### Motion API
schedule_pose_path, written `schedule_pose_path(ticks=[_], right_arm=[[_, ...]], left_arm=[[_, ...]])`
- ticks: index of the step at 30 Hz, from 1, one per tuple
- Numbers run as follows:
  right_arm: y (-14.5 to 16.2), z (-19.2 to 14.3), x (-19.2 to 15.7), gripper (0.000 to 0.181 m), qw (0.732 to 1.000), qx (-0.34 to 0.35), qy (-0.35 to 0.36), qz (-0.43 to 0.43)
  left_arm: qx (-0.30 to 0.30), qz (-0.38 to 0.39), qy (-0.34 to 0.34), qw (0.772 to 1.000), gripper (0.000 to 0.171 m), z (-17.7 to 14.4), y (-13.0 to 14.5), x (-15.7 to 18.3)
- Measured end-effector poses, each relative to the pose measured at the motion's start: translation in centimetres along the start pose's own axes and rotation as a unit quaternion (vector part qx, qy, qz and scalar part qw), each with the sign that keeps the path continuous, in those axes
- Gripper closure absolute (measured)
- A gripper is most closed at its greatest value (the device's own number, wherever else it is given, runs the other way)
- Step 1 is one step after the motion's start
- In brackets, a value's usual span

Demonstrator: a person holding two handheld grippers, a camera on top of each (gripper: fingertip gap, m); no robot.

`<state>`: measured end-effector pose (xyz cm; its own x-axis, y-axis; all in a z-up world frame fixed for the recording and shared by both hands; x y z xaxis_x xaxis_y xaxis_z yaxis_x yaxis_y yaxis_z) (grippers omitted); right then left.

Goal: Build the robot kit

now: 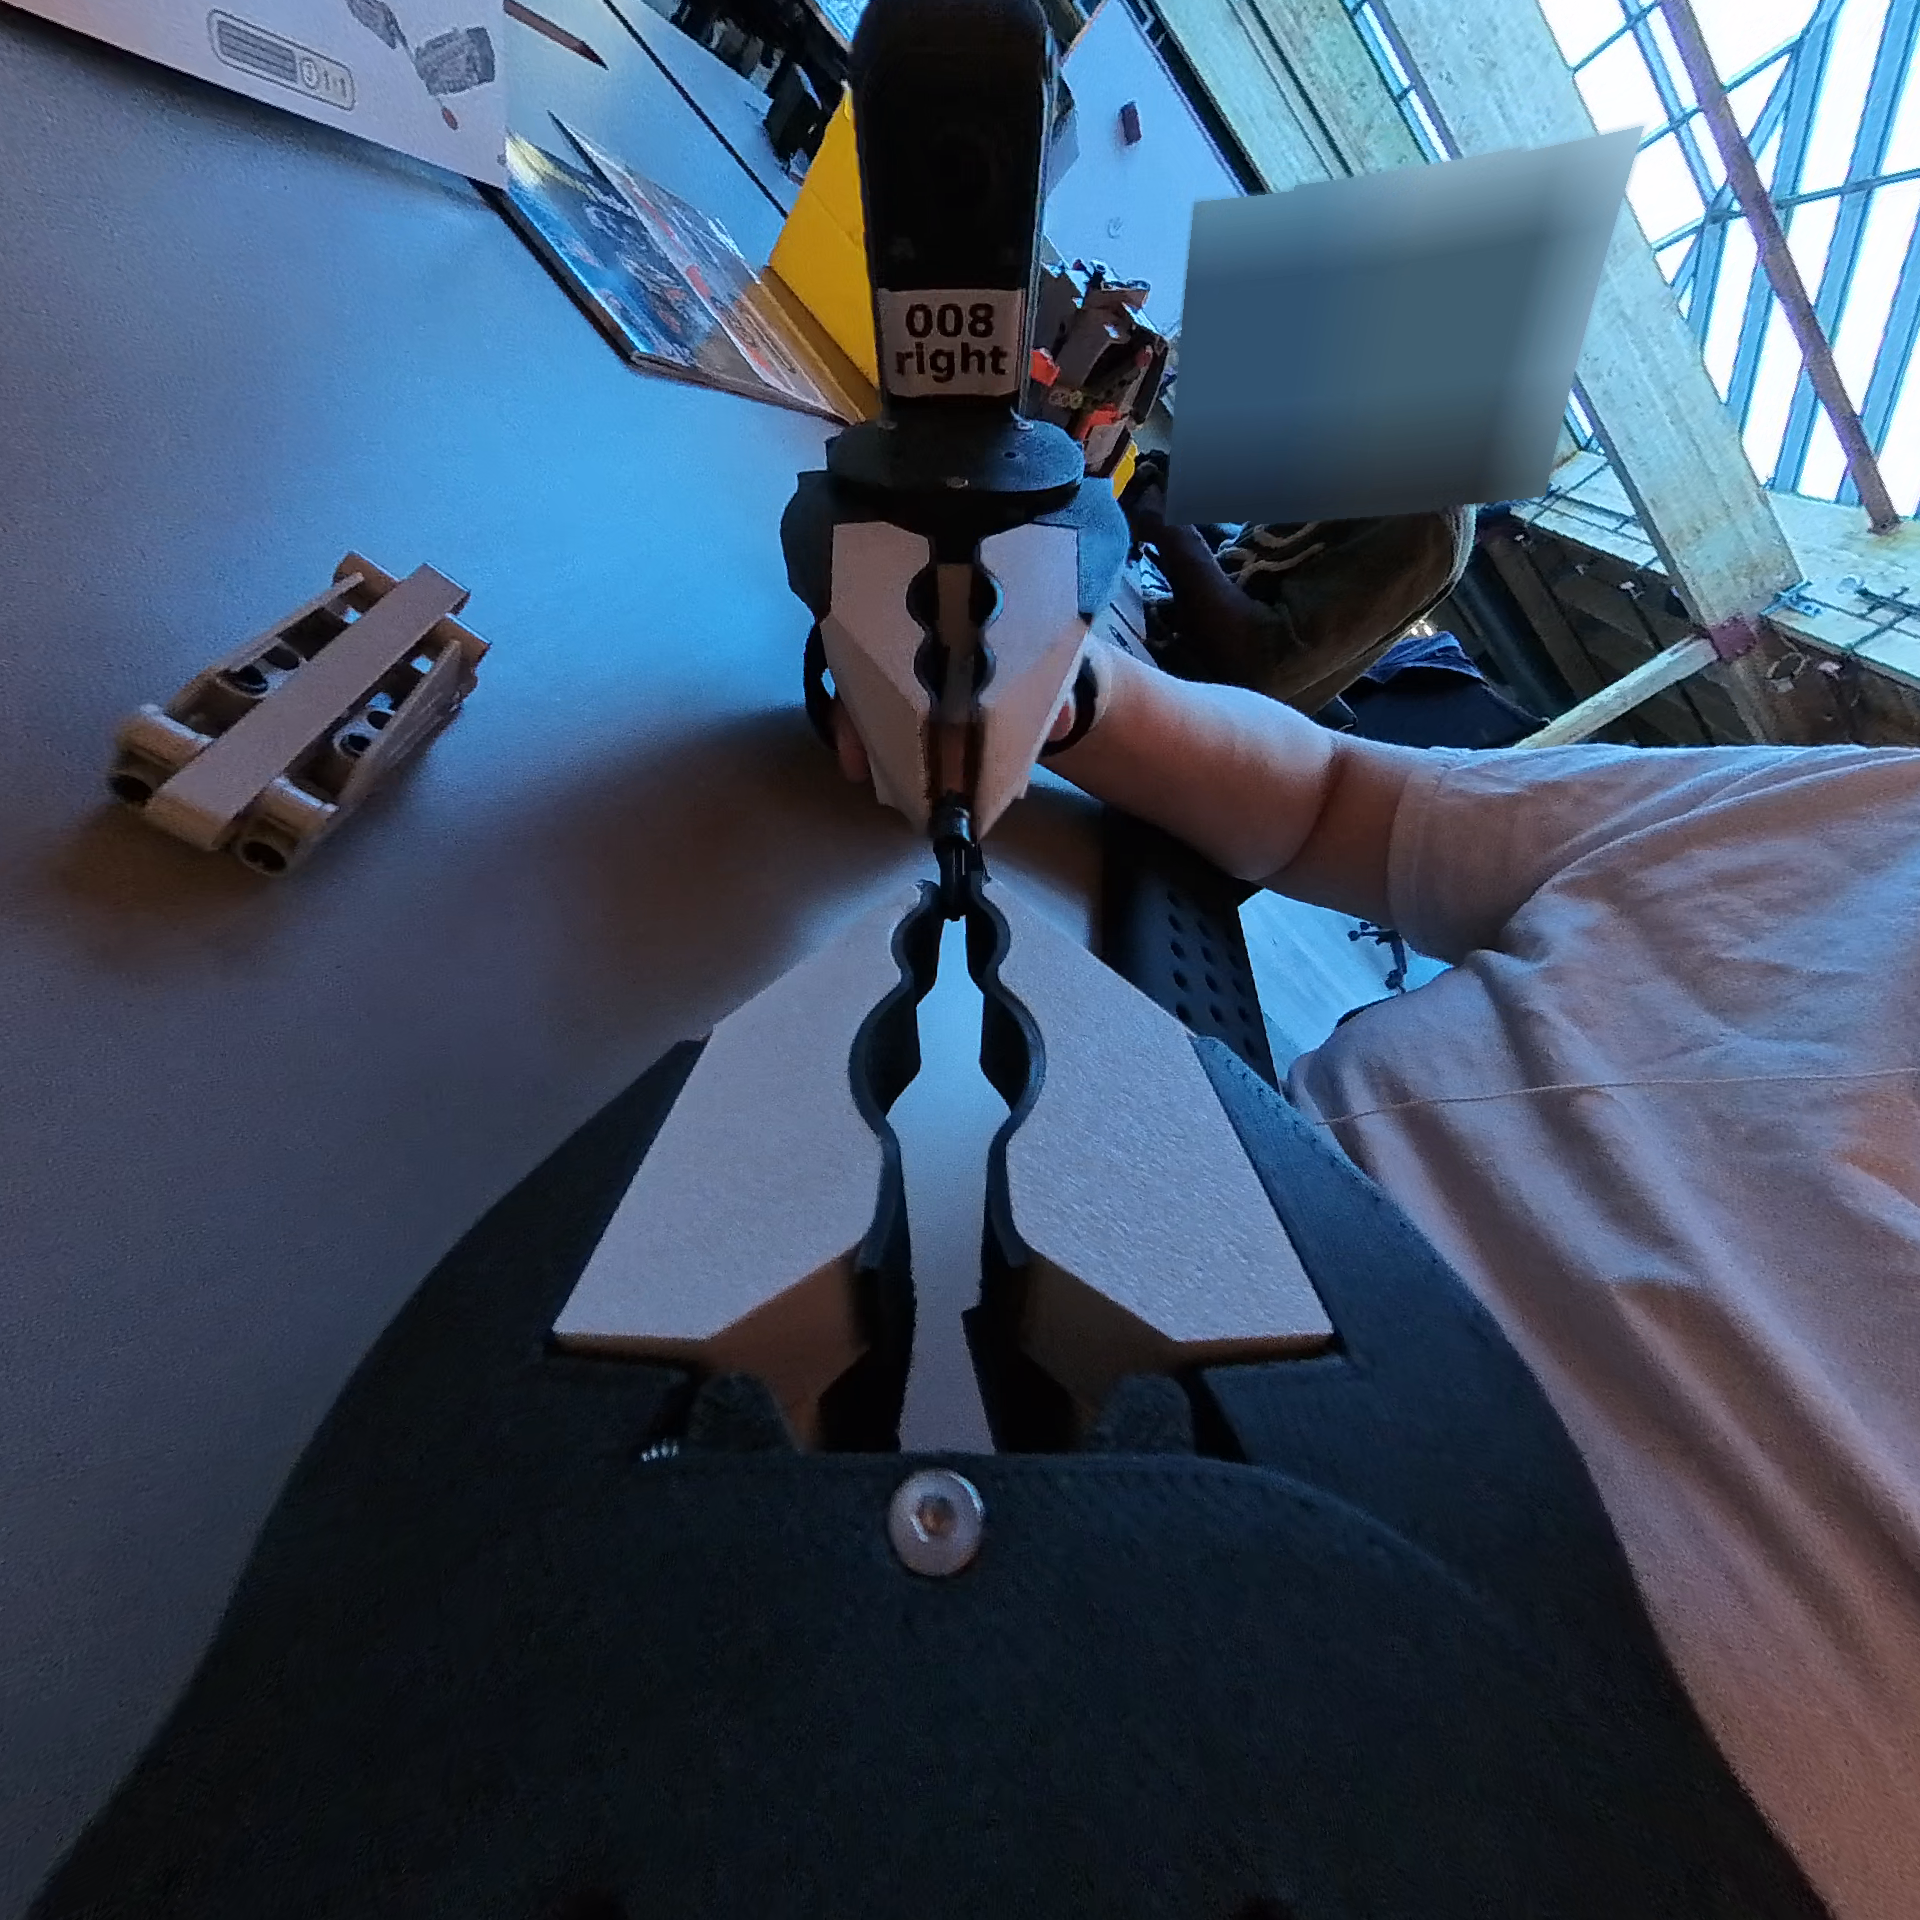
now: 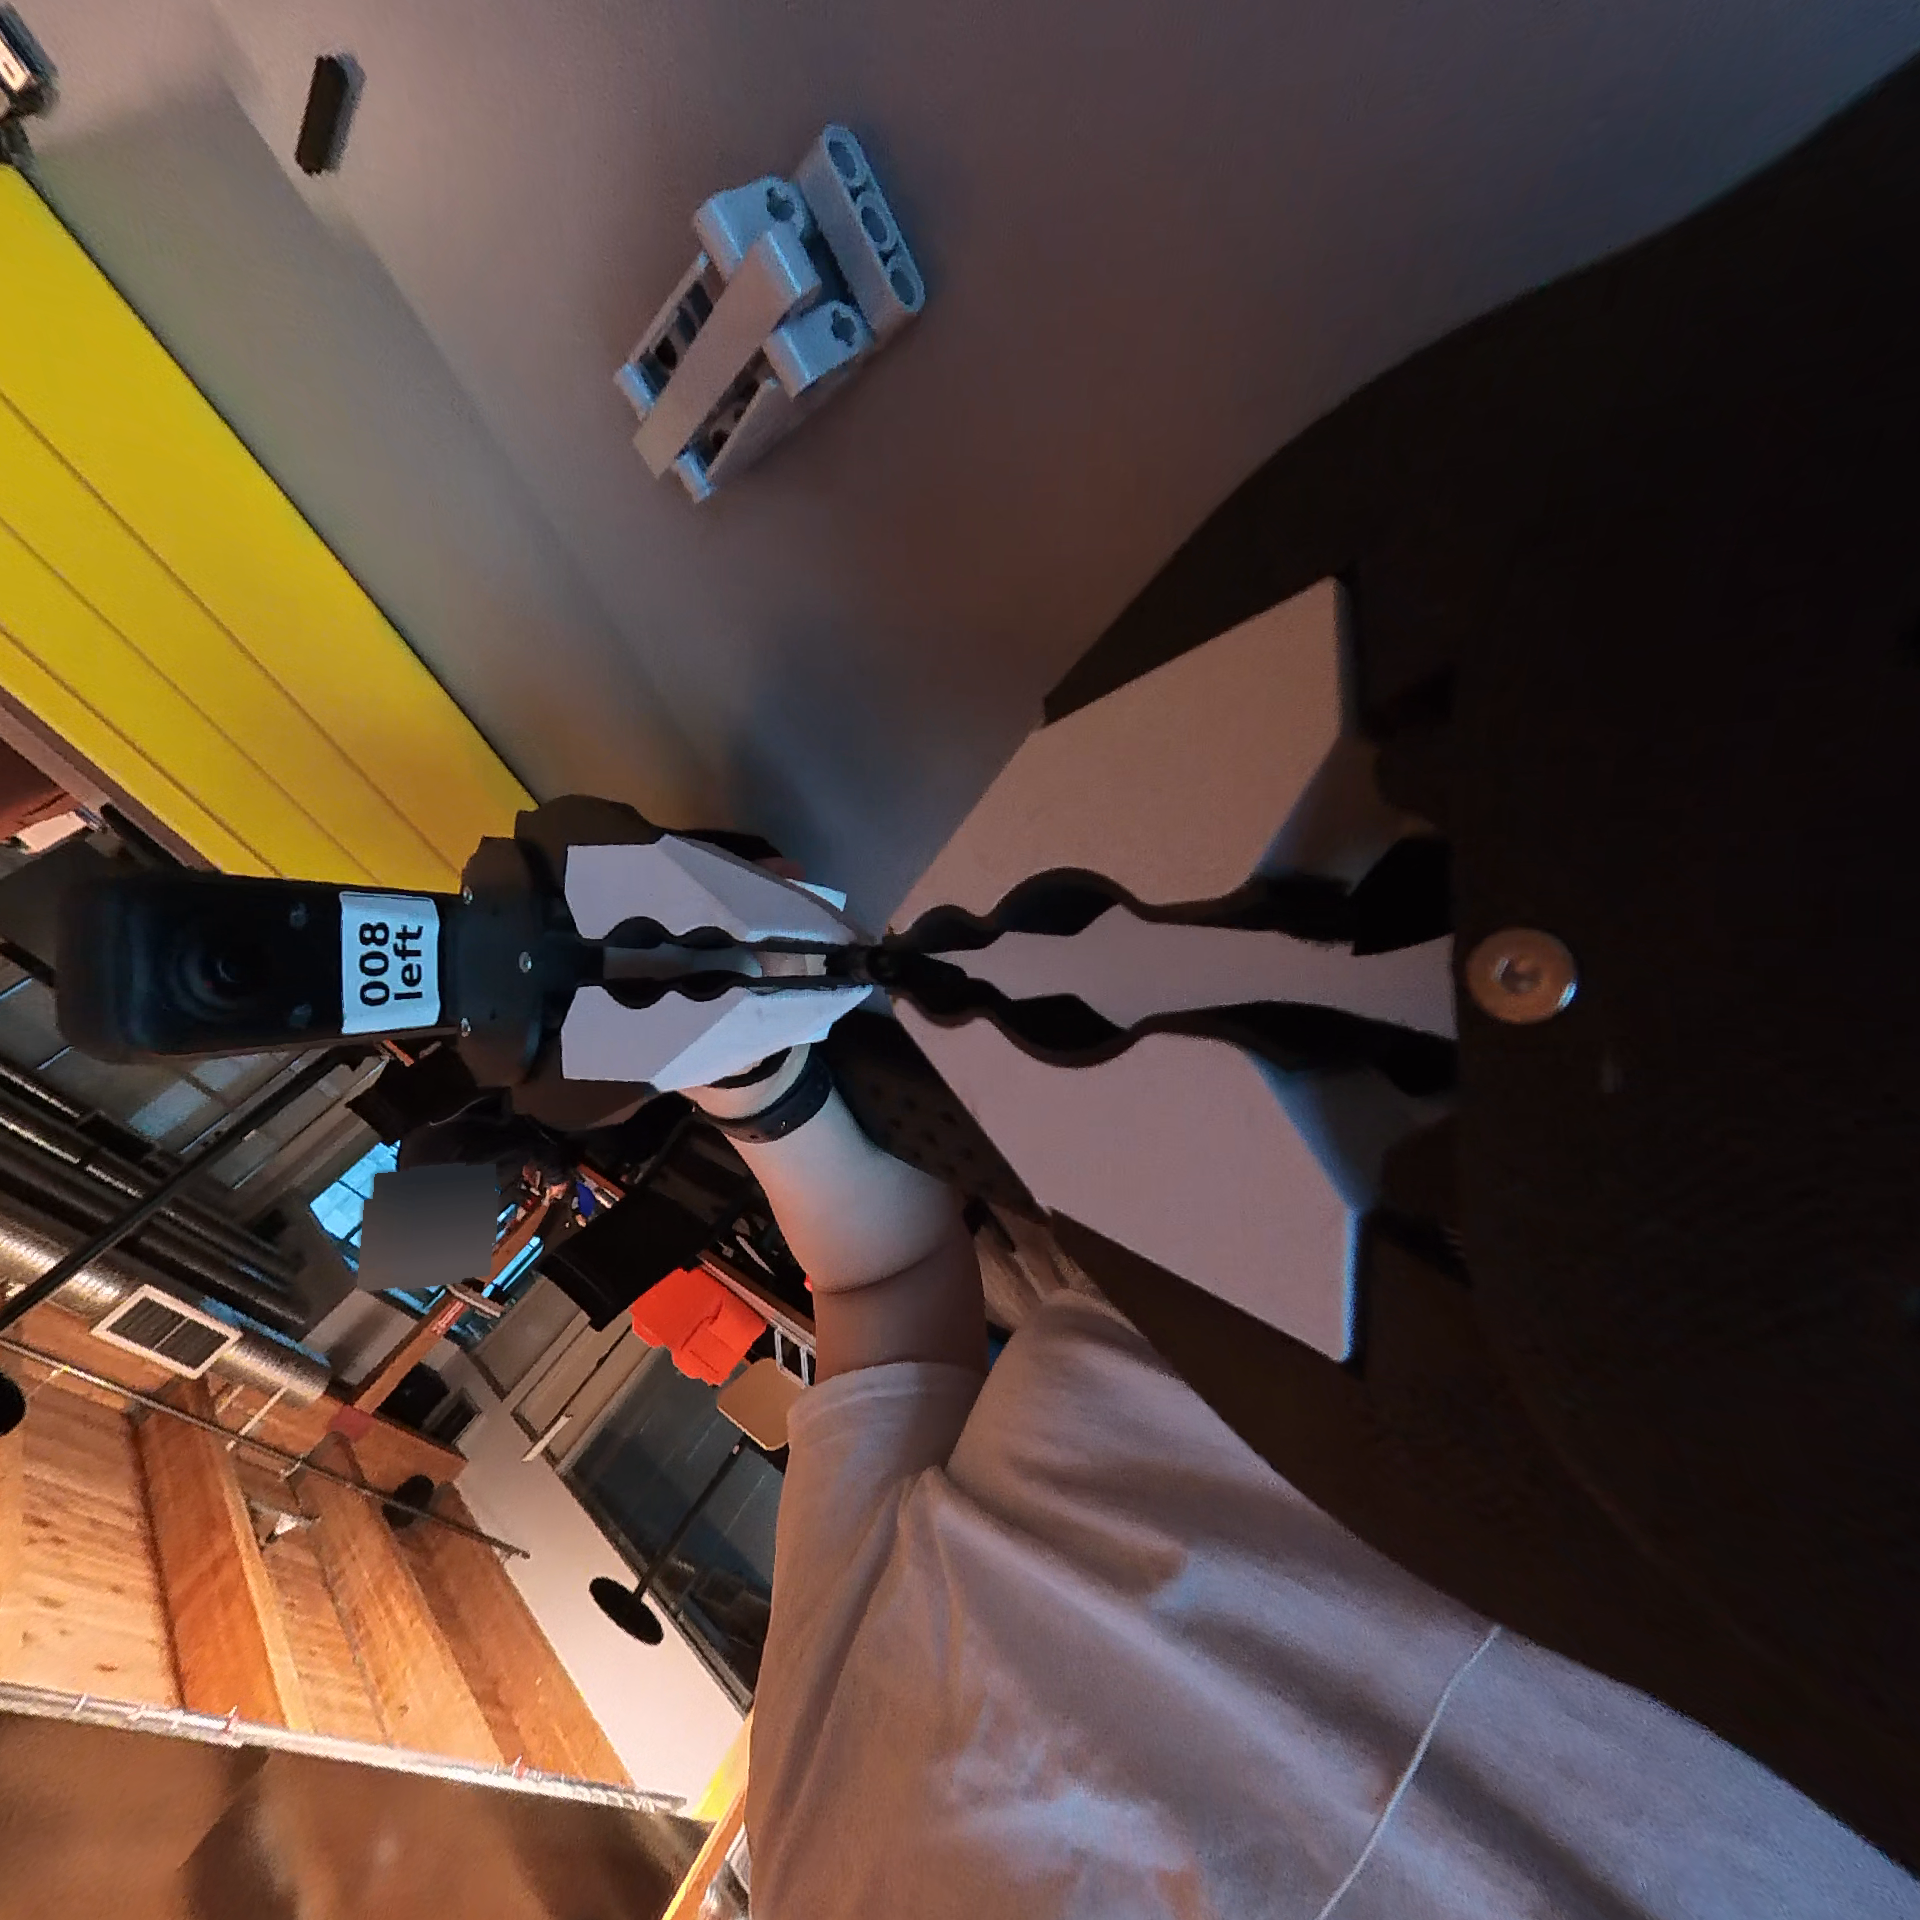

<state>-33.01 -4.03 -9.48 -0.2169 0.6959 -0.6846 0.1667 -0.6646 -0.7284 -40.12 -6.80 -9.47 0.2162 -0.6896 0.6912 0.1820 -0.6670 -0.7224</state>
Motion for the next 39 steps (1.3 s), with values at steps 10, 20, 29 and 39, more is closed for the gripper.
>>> schedule_pose_path(ticks=[10,20,29,39], right_arm=[[0.0,0.0,0.1,0.179,1.000,0.000,-0.001,0.009],[-0.1,0.0,0.3,0.178,0.999,-0.005,-0.011,0.036],[-0.3,0.0,0.6,0.163,0.998,0.004,-0.011,0.055],[0.4,0.8,0.0,0.181,0.999,-0.022,-0.015,0.027]], left_arm=[[0.004,-0.012,0.004,1.000,0.170,0.0,-0.1,-0.1],[0.016,-0.017,0.006,1.000,0.170,-0.1,-0.5,-0.3],[0.063,-0.015,0.010,0.998,0.170,-0.8,-1.8,-0.3],[0.051,-0.007,0.016,0.999,0.170,-0.5,-1.5,-0.1]])
Point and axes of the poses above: each gripper's, where its closed fingertips meet, z out along the fingers, y out of its underside, x = y × z across the jaws, the point moved 4 cm from there along -z, back along the fingers, and after that the axes turned 10 degrees about x, right-handed, at the moved point
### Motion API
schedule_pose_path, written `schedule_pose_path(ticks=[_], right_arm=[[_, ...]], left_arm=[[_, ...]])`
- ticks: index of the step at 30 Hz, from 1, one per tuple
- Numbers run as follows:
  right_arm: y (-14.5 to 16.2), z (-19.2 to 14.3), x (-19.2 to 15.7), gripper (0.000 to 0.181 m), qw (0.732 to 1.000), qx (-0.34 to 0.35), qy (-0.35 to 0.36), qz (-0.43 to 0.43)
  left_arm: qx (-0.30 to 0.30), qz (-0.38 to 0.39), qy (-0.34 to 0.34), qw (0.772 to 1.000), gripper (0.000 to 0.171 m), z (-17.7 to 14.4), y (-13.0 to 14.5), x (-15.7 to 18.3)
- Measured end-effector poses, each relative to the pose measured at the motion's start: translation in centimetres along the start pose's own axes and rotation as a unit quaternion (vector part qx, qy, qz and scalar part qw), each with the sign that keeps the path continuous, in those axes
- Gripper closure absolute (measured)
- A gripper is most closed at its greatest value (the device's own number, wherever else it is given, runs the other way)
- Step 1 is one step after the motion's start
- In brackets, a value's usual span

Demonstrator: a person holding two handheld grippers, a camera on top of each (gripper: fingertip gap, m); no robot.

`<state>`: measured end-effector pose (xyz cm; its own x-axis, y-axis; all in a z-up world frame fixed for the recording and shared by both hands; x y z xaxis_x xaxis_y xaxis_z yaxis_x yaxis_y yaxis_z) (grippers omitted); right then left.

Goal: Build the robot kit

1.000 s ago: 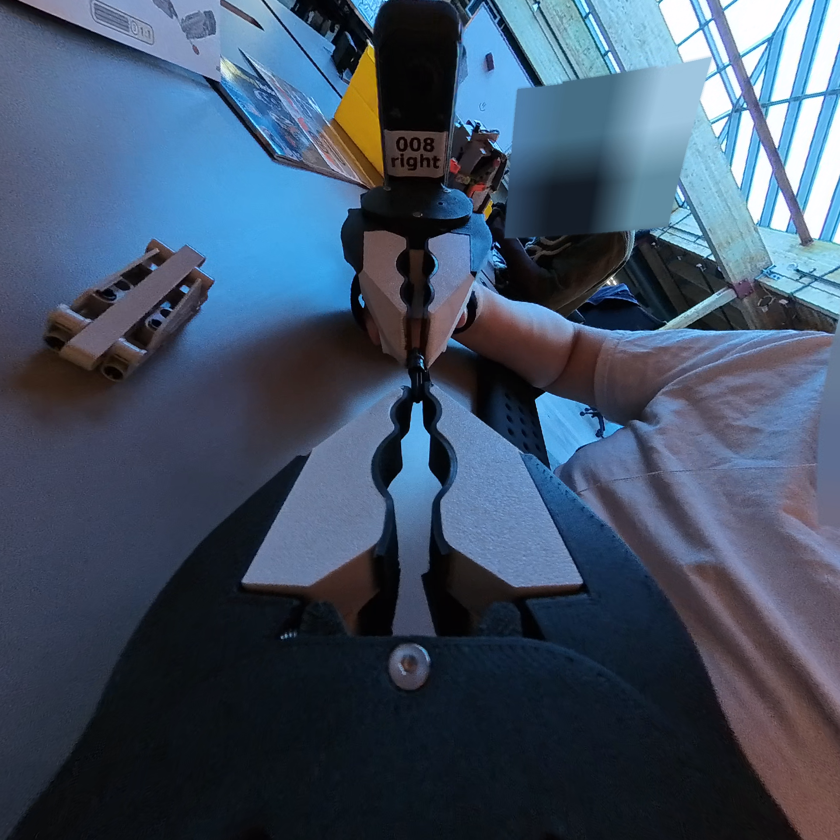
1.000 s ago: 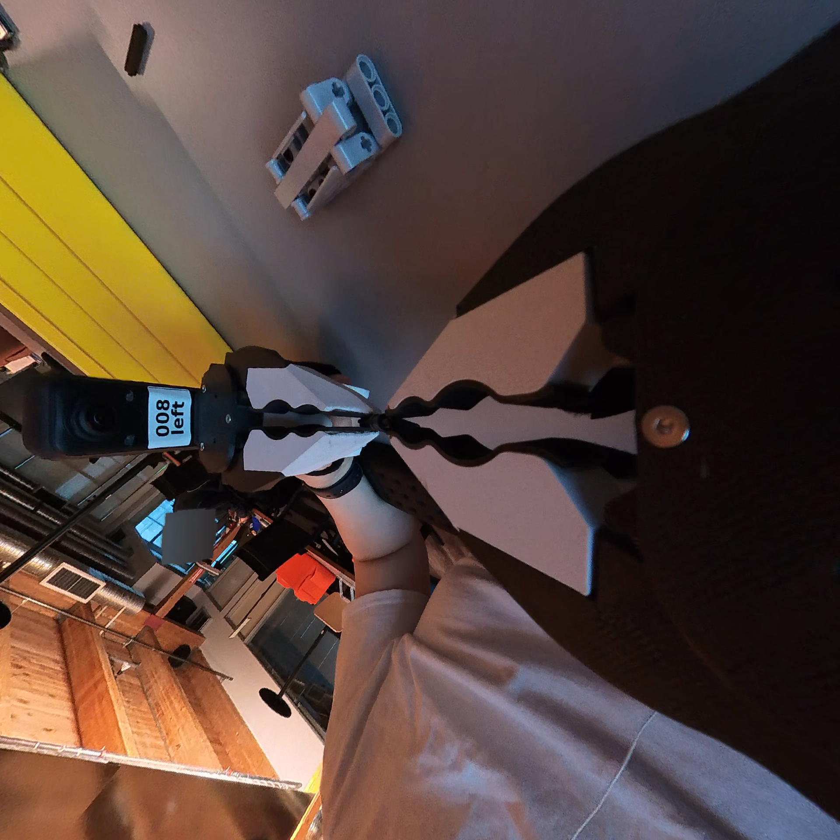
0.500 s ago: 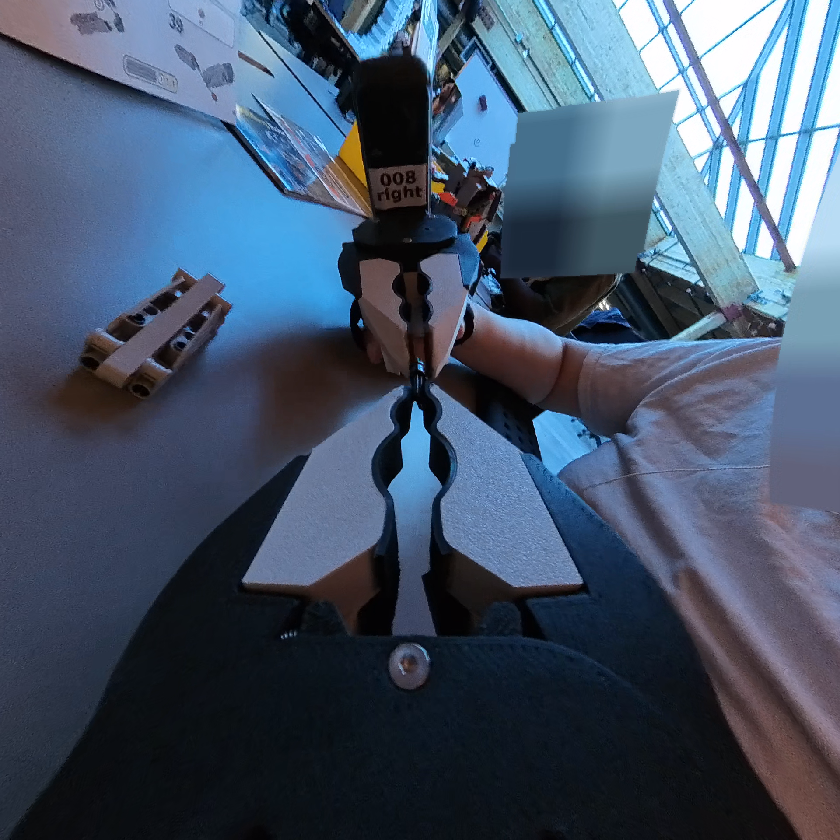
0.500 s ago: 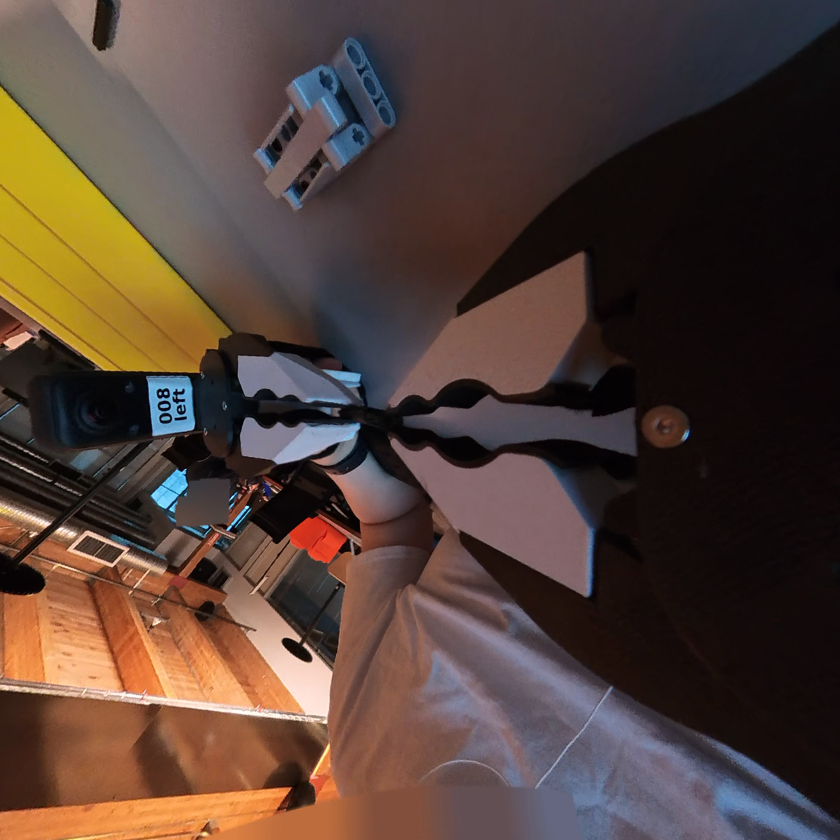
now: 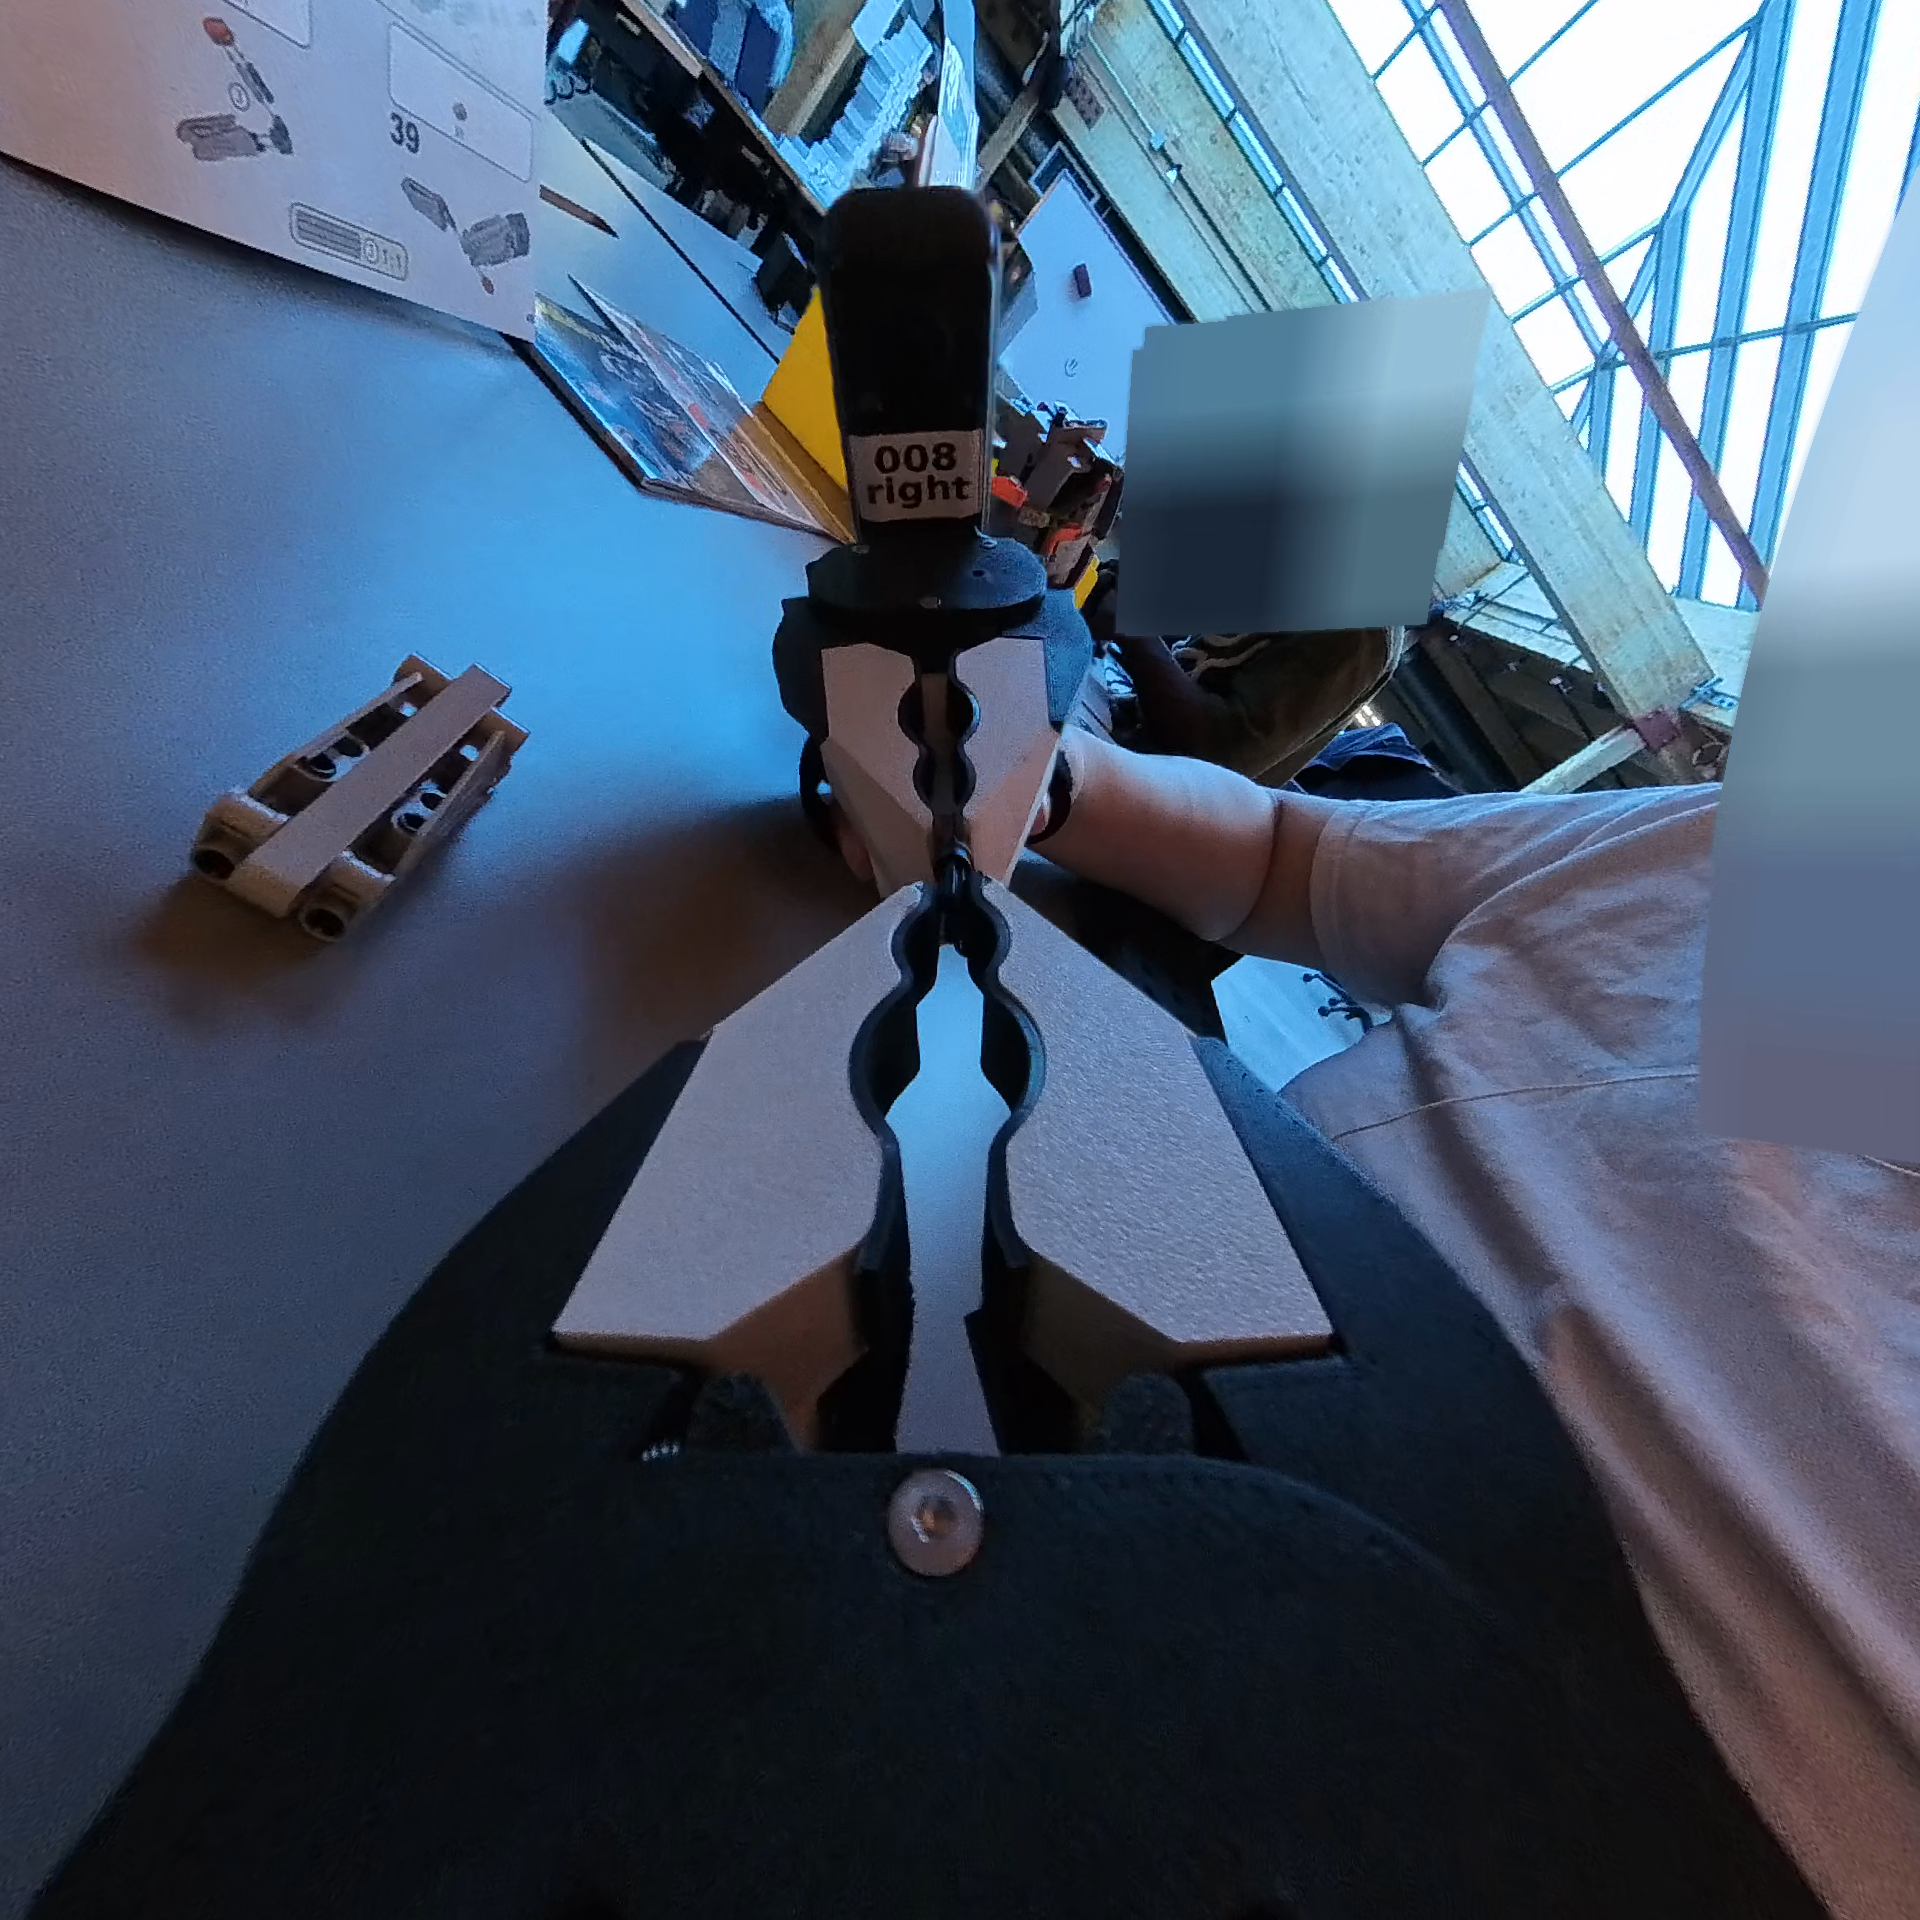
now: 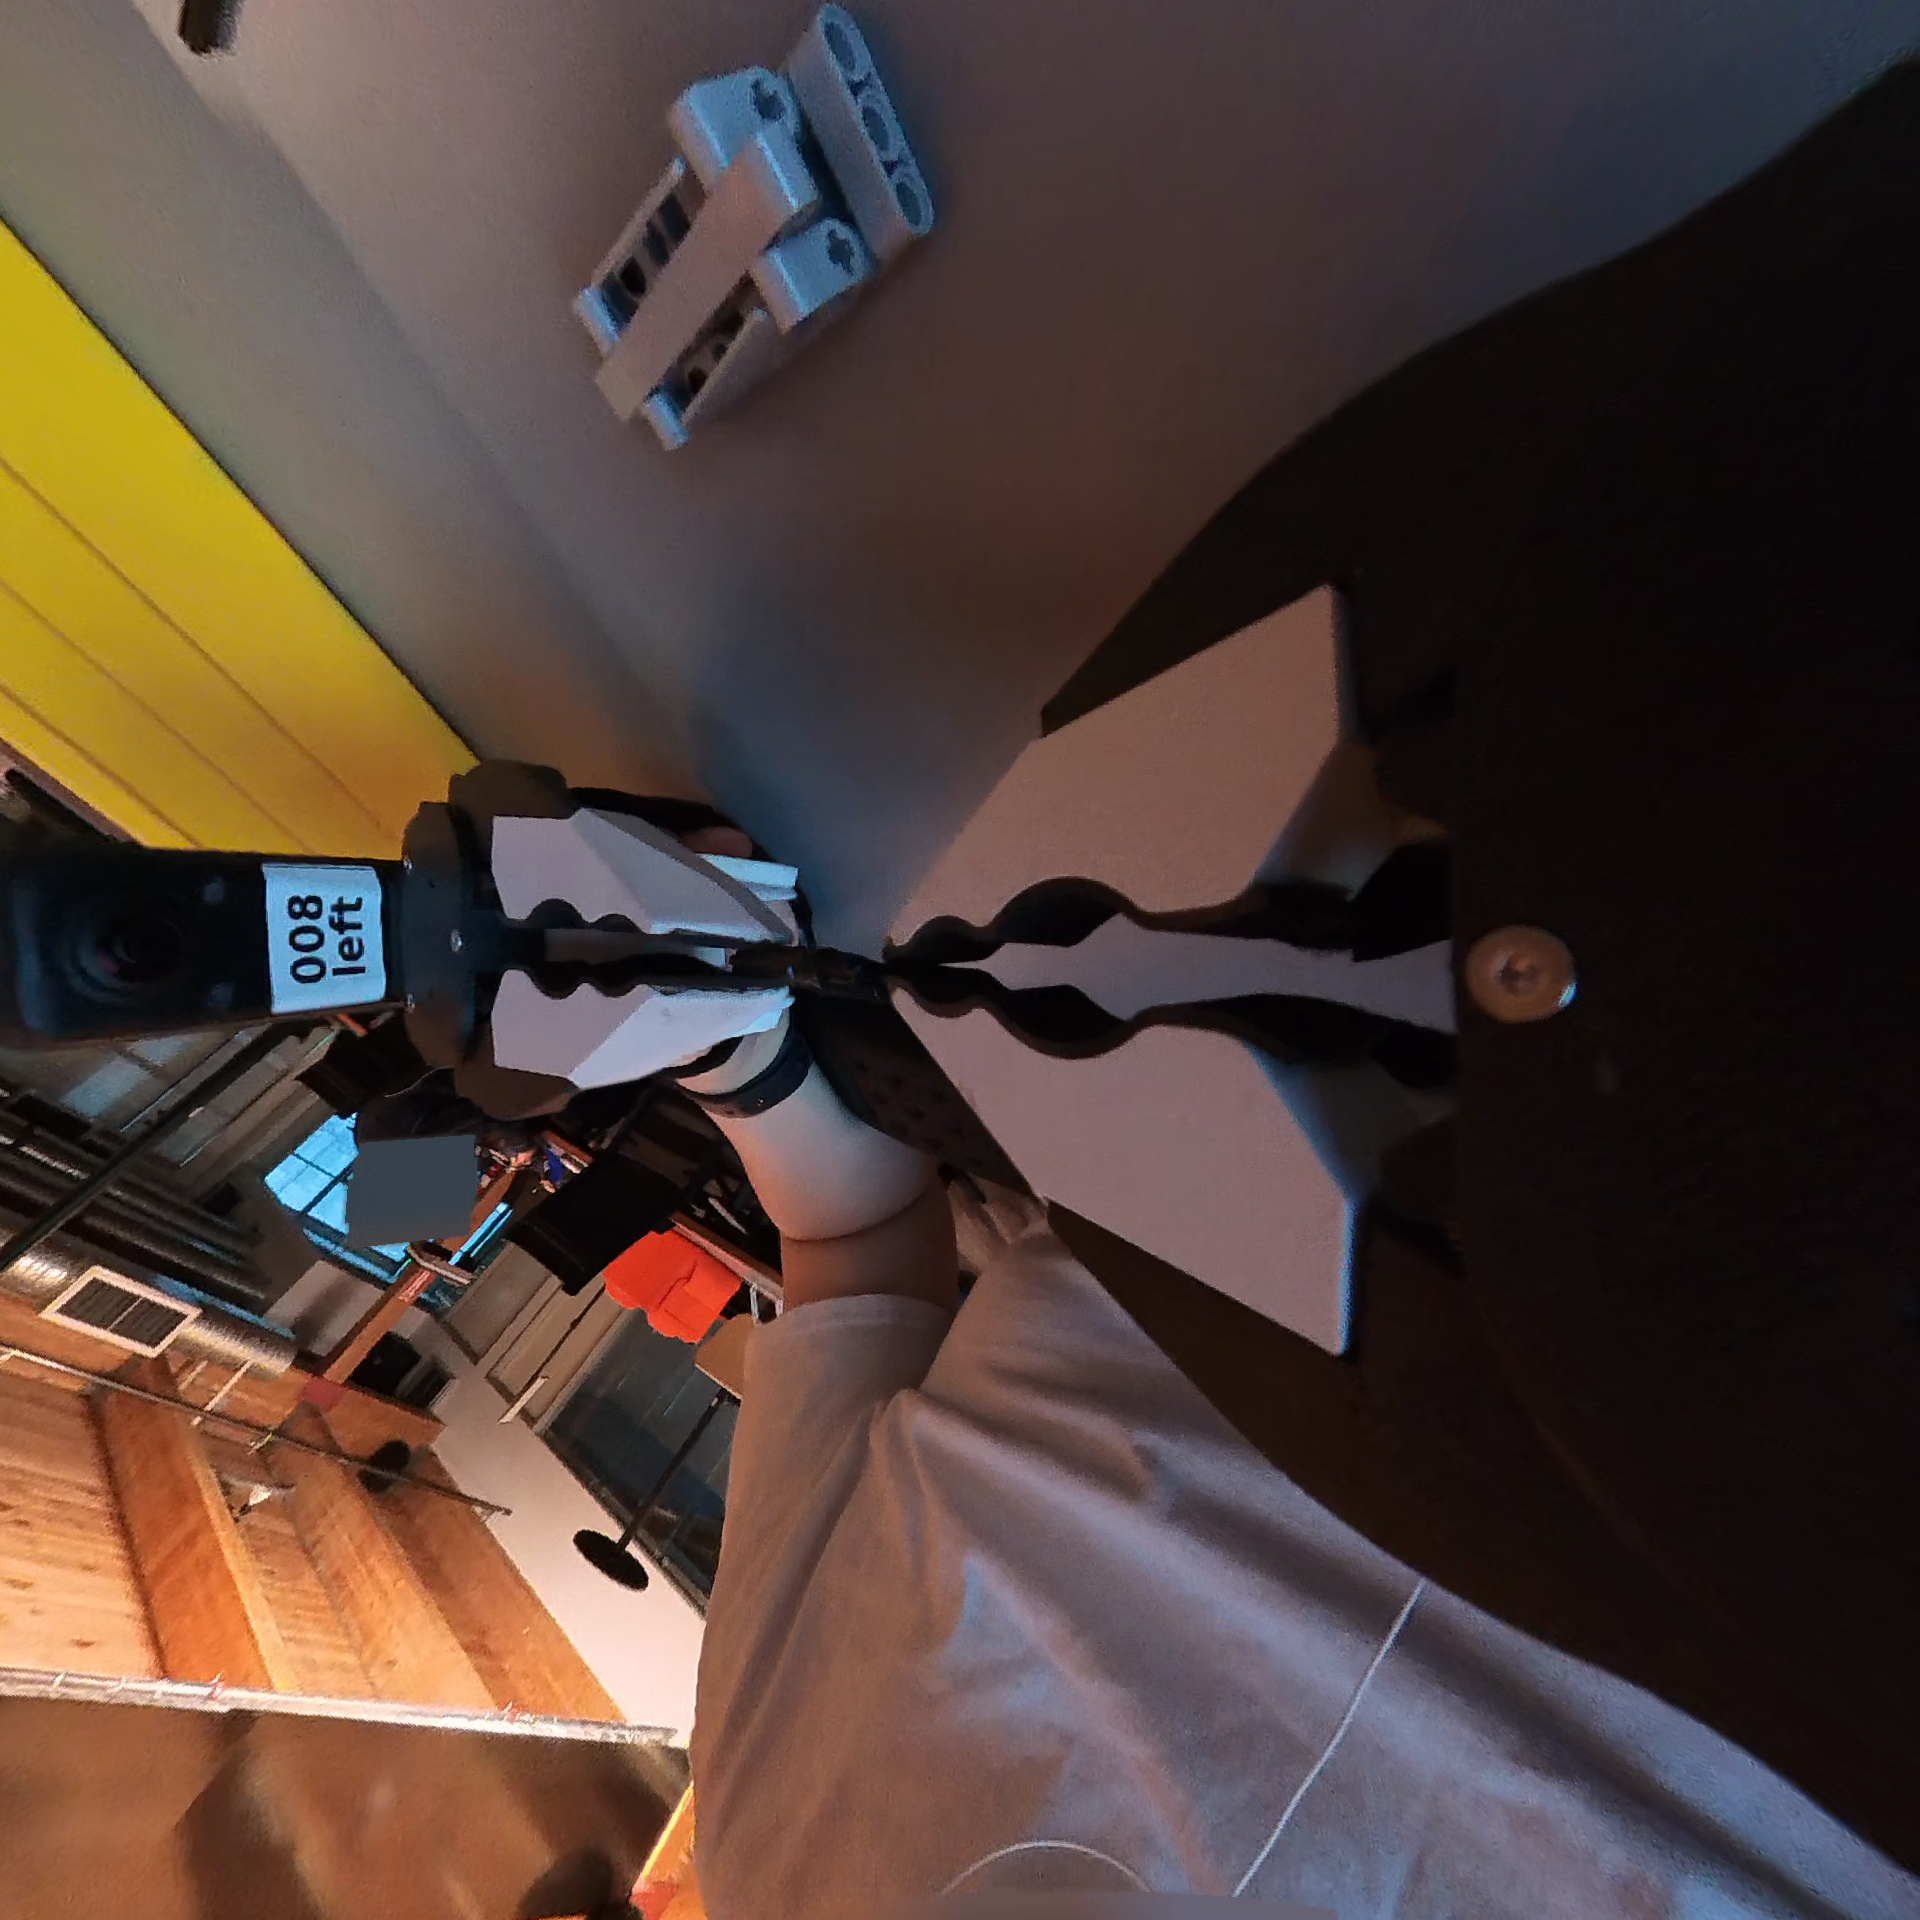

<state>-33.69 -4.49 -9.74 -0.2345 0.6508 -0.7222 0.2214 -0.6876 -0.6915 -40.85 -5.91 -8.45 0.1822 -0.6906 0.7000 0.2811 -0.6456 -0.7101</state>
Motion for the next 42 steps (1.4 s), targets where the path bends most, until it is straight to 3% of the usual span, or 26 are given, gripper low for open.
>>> schedule_pose_path(ticks=[2,5,8,11,12,15,21,23,26,30,34,38,42], right_arm=[[-0.2,-0.2,0.0,0.181,1.000,0.010,-0.009,0.013],[-0.8,-0.4,0.4,0.161,0.999,0.035,-0.003,0.033],[-1.0,-0.5,0.7,0.155,0.998,0.048,0.013,0.035],[-0.8,0.1,0.5,0.160,0.998,0.042,0.008,0.037],[-0.6,0.3,0.4,0.175,0.999,0.036,0.007,0.037],[-0.6,0.4,0.4,0.174,0.999,0.039,0.026,0.006],[-0.7,0.2,0.4,0.175,0.999,0.036,0.011,0.029],[-0.7,-0.4,0.5,0.174,0.999,0.032,0.015,0.022],[-1.3,-2.6,1.3,0.174,0.998,0.038,0.049,0.003],[-3.0,-6.1,2.9,0.175,0.991,0.092,0.094,0.019],[-4.3,-7.7,4.1,0.175,0.982,0.145,0.094,0.077],[-4.1,-7.6,4.3,0.175,0.983,0.134,0.095,0.086],[-3.8,-7.3,4.3,0.175,0.985,0.119,0.101,0.080]], left_arm=[[0.002,0.007,-0.002,1.000,0.170,0.0,-0.1,0.0],[0.009,0.010,-0.006,1.000,0.170,-0.1,-0.3,-0.1],[0.010,0.015,-0.010,1.000,0.170,-0.1,-0.3,-0.1],[0.004,0.033,-0.019,0.999,0.170,0.0,-0.2,-0.1],[0.000,0.036,-0.022,0.999,0.170,0.1,-0.2,-0.2],[0.001,0.041,-0.027,0.999,0.170,0.1,-0.2,-0.2],[0.002,0.034,-0.019,0.999,0.169,0.1,-0.2,-0.2],[0.013,0.042,-0.022,0.999,0.155,-0.1,-0.6,-0.2],[0.014,0.131,-0.120,0.984,0.144,-2.0,-1.7,-1.8],[0.008,0.242,-0.239,0.940,0.140,-4.5,-3.2,-3.6],[-0.031,0.268,-0.275,0.923,0.137,-4.6,-4.3,-4.7],[-0.071,0.295,-0.303,0.903,0.138,-4.5,-6.1,-6.2],[-0.107,0.251,-0.299,0.914,0.144,-4.4,-8.1,-7.7]])
Point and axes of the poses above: each gripper's, where its closed fingertips meet, z out along the fingers, y out of its underside, x = y × z across the jaws, the point moved 4 cm from there along -z, back along the fingers, and after that the axes turned 10 degrees about x, right-handed, at the moved point
